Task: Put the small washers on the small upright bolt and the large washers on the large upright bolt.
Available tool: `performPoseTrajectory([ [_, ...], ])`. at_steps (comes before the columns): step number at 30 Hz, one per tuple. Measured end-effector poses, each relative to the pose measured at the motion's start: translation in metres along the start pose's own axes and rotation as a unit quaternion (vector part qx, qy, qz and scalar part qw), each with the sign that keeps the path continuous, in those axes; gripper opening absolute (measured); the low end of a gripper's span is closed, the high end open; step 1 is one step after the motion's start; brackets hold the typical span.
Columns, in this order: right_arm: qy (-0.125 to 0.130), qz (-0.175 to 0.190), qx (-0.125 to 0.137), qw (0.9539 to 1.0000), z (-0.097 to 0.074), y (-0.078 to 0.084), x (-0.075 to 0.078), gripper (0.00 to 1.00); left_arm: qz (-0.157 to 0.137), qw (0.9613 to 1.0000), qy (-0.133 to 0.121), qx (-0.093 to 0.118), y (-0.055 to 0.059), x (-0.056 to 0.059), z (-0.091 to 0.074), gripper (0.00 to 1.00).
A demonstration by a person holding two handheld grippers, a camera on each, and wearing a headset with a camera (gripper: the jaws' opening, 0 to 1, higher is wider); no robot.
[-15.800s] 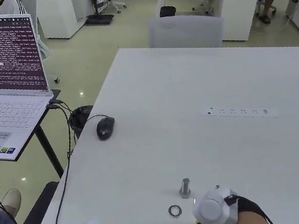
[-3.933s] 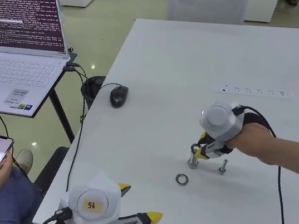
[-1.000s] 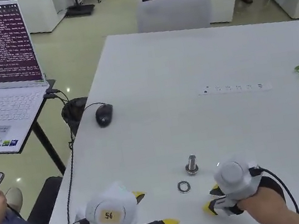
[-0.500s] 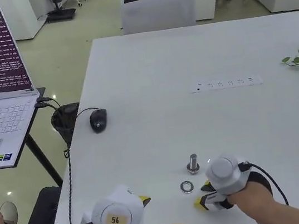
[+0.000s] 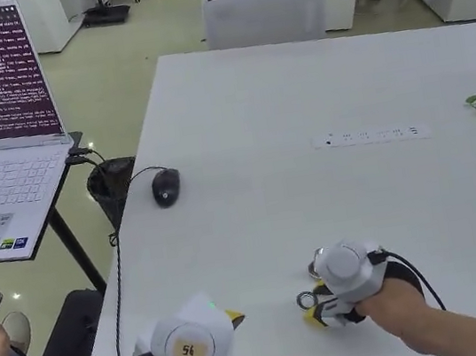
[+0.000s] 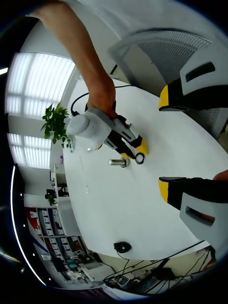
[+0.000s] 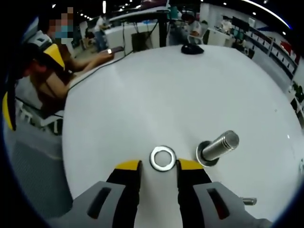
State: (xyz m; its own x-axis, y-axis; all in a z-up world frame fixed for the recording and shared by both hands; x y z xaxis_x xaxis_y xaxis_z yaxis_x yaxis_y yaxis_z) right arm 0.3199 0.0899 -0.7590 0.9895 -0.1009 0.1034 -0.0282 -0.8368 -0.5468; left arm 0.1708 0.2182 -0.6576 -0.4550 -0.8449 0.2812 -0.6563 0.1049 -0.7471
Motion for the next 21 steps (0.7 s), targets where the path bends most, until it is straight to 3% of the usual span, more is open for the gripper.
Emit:
performPoseTrajectory([
  [7,-0.013,-0.022,0.002,0.9997,0.004,-0.005,0.003,0.30,-0.008,1.0000,-0.004,0.003,0.002,-0.002,0.000,0.55],
  [9,-0.014,-0.027,-0.003,0.9995,0.003,-0.005,0.005,0.25,-0.009,0.9999,-0.005,0.003,0.003,-0.003,0.000,0.55],
  [15,-0.034,-0.039,-0.013,0.9986,-0.004,-0.001,-0.002,0.25,-0.012,0.9999,-0.009,0.004,0.004,-0.004,-0.001,0.55],
  [18,-0.051,-0.052,-0.017,0.9972,-0.007,0.004,-0.003,0.25,-0.014,0.9998,-0.010,0.005,0.005,-0.005,-0.002,0.55],
  [21,-0.080,-0.082,-0.031,0.9930,-0.011,0.007,-0.004,0.26,-0.014,0.9999,-0.008,0.004,0.007,-0.003,-0.002,0.55],
])
Point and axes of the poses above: the centre of the closed fingertips' face, and the gripper's own axes: z roughly forward along the fingers, x roughly to its right, y roughly out of its underside, the point moved 8 cm from there along -z, roughly backward along the fingers, and after that the axes turned 11 degrees about -z, right-handed, at the moved point
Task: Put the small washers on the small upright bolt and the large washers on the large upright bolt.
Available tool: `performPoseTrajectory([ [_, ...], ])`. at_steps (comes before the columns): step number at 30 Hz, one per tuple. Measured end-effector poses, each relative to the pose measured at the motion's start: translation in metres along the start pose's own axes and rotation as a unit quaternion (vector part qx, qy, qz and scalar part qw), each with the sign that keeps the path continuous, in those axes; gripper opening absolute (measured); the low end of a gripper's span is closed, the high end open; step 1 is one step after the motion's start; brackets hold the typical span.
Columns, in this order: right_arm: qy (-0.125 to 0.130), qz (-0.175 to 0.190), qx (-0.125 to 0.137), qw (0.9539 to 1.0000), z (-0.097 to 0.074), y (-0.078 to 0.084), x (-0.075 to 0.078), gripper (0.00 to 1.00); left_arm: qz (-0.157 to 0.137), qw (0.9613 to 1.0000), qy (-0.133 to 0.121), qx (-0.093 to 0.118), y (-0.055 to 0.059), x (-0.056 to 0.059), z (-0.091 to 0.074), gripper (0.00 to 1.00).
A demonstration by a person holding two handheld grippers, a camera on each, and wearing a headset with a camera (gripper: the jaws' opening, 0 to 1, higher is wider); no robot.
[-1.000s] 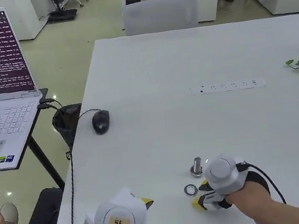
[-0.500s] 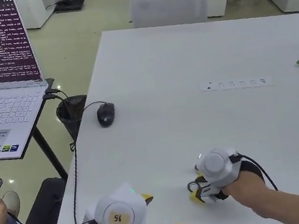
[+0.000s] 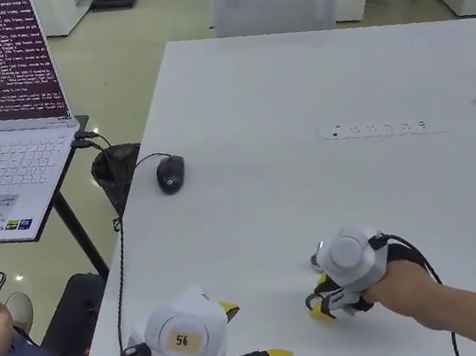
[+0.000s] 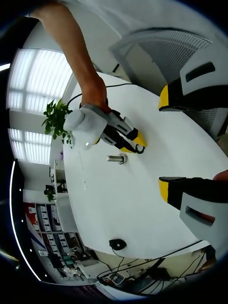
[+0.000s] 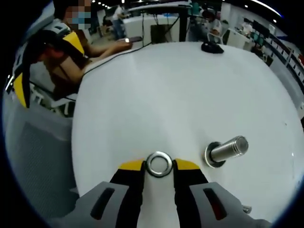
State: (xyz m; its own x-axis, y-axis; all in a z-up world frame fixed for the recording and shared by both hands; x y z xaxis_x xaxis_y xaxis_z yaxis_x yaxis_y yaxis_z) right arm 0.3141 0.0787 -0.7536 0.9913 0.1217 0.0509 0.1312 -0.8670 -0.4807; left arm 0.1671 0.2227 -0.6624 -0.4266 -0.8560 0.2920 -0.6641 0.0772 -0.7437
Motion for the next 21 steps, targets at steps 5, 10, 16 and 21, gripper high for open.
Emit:
performPoseTrajectory([
  [5,-0.027,-0.051,-0.013,0.9983,-0.0012,-0.0022,-0.0007,0.31,0.003,1.0000,0.003,-0.002,0.0011,0.0017,0.0009,0.55],
  [10,-0.032,-0.083,-0.031,0.9956,0.0003,-0.0035,0.0031,0.27,0.003,1.0000,0.001,0.000,-0.0007,0.0009,-0.0003,0.55],
  [16,-0.039,-0.094,-0.040,0.9940,-0.0012,-0.0016,-0.0011,0.23,0.004,1.0000,-0.002,0.003,-0.0028,-0.0007,-0.0021,0.55],
  [21,-0.033,-0.064,-0.030,0.9970,-0.0029,0.0022,-0.0035,0.23,0.002,1.0000,-0.006,0.003,-0.0021,-0.0018,-0.0033,0.55],
])
Point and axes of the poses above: the centre of the closed fingertips' face, and the gripper's own axes: z roughly forward along the fingers, x roughly to its right, y roughly out of its underside, the point moved 8 cm from there along -z, roughly backward along the fingers, and after that the axes turned 11 degrees about -z, right-handed, at the moved point
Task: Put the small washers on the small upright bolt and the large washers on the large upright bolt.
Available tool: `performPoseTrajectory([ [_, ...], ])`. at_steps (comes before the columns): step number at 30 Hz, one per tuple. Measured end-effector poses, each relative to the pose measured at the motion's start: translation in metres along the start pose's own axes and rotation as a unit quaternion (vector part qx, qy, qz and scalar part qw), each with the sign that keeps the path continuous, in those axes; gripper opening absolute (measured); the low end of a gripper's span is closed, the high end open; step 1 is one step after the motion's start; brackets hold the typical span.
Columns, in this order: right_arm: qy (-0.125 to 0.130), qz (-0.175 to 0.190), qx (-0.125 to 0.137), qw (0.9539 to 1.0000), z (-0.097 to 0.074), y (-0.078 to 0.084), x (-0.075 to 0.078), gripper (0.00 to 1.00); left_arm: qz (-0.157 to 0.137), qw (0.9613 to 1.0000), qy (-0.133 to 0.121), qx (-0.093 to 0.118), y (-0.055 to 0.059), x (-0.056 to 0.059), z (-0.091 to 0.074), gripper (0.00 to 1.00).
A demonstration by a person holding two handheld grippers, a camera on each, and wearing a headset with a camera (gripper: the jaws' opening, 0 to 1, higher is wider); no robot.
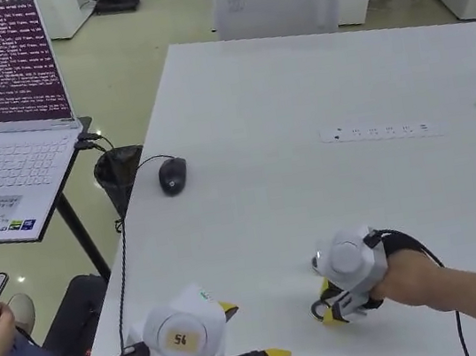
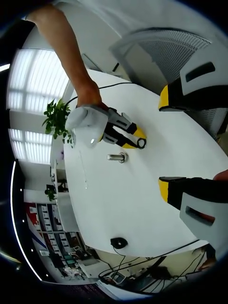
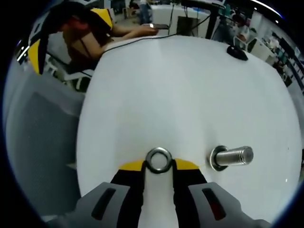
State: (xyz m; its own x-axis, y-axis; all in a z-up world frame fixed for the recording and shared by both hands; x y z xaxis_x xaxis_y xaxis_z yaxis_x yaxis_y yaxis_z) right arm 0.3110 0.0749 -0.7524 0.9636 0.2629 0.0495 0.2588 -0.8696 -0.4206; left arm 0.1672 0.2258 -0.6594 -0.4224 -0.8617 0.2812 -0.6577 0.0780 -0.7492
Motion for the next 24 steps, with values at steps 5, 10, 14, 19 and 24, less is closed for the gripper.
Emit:
performPoseTrajectory([
  [5,0.010,0.030,0.018,0.9993,-0.002,0.004,-0.004,0.23,-0.001,1.0000,-0.002,0.000,0.001,0.002,-0.001,0.55],
  [10,0.023,0.051,0.042,0.9976,-0.006,0.003,-0.006,0.23,-0.003,1.0000,-0.003,0.000,0.002,0.003,-0.002,0.55],
  [14,0.033,0.077,0.058,0.9948,-0.010,0.002,-0.005,0.23,-0.002,1.0000,-0.003,-0.001,0.002,0.003,-0.002,0.55],
  [19,0.049,0.081,0.065,0.9934,-0.018,0.003,-0.005,0.23,-0.001,1.0000,-0.004,0.000,0.001,0.003,-0.002,0.55],
  [24,0.086,0.101,0.083,0.9877,-0.040,0.003,0.000,0.23,-0.001,1.0000,-0.003,0.000,0.000,0.004,-0.003,0.55],
])
Point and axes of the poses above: the centre of the closed fingertips' face, and the gripper's own axes: z roughly forward along the fingers, x roughly to its right, y roughly out of its underside, the point moved 8 cm from there along -z, roughly backward along the fingers, and after that the axes turned 11 degrees about -z, right-handed, at the moved point
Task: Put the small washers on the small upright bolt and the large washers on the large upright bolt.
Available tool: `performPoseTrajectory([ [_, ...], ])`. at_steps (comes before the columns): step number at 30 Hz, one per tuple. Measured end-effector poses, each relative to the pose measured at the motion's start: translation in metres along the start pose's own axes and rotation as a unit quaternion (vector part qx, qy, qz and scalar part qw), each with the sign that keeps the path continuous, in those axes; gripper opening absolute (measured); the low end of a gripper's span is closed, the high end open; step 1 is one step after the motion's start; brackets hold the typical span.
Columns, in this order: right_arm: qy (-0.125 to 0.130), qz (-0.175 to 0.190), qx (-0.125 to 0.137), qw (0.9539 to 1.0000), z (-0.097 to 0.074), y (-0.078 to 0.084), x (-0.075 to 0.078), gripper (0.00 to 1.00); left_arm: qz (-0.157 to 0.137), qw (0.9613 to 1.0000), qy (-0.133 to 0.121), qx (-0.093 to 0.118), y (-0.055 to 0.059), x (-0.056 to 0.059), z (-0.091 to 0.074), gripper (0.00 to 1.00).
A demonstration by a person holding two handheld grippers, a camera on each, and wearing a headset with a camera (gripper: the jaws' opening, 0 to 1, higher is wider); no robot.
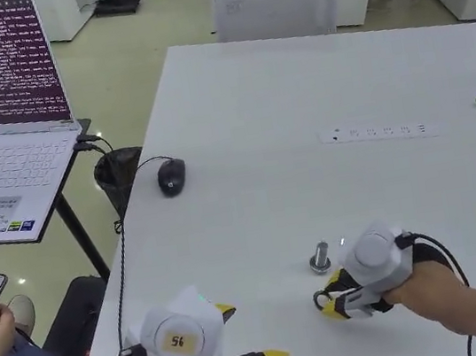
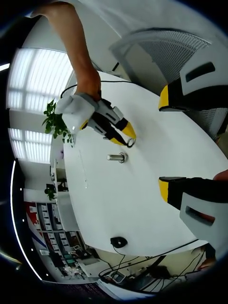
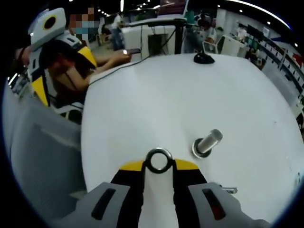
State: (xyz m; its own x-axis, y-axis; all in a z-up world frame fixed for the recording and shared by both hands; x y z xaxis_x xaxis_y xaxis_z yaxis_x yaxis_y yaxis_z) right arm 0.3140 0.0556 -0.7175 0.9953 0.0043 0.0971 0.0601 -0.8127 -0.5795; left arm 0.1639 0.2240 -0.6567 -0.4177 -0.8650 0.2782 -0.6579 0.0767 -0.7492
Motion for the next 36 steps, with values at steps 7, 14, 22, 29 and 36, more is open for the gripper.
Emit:
performPoseTrajectory([
  [7,0.051,0.005,0.013,0.9986,-0.026,-0.007,0.026,0.23,0.003,1.0000,0.001,-0.002,-0.001,0.001,0.000,0.55],
  [14,0.068,-0.009,0.010,0.9976,-0.031,-0.022,0.052,0.23,0.008,1.0000,0.004,-0.003,-0.002,0.004,0.001,0.55],
  [22,0.050,-0.031,-0.014,0.9982,-0.022,-0.028,0.068,0.23,0.004,1.0000,-0.001,-0.001,-0.002,0.002,-0.001,0.55],
  [29,0.029,-0.045,-0.034,0.9980,-0.014,-0.028,0.070,0.23,-0.002,1.0000,-0.008,0.001,0.000,-0.004,-0.004,0.55],
  [36,0.021,-0.054,-0.047,0.9972,-0.008,-0.028,0.070,0.23,-0.003,0.9999,-0.010,0.000,0.000,-0.004,-0.004,0.55],
])
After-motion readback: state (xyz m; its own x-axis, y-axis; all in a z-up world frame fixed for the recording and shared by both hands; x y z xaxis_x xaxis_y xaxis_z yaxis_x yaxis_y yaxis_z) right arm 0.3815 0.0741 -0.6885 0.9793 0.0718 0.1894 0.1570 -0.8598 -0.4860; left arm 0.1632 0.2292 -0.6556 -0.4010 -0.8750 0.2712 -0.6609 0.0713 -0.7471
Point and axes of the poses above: the centre of the closed fingertips' face, and the gripper's own axes: z roughly forward along the fingers, x roughly to its right, y roughly out of its underside, the point moved 8 cm from there along -z, roughly backward along the fingers, and after that the axes turned 11 degrees about -z, right-handed, at the moved point
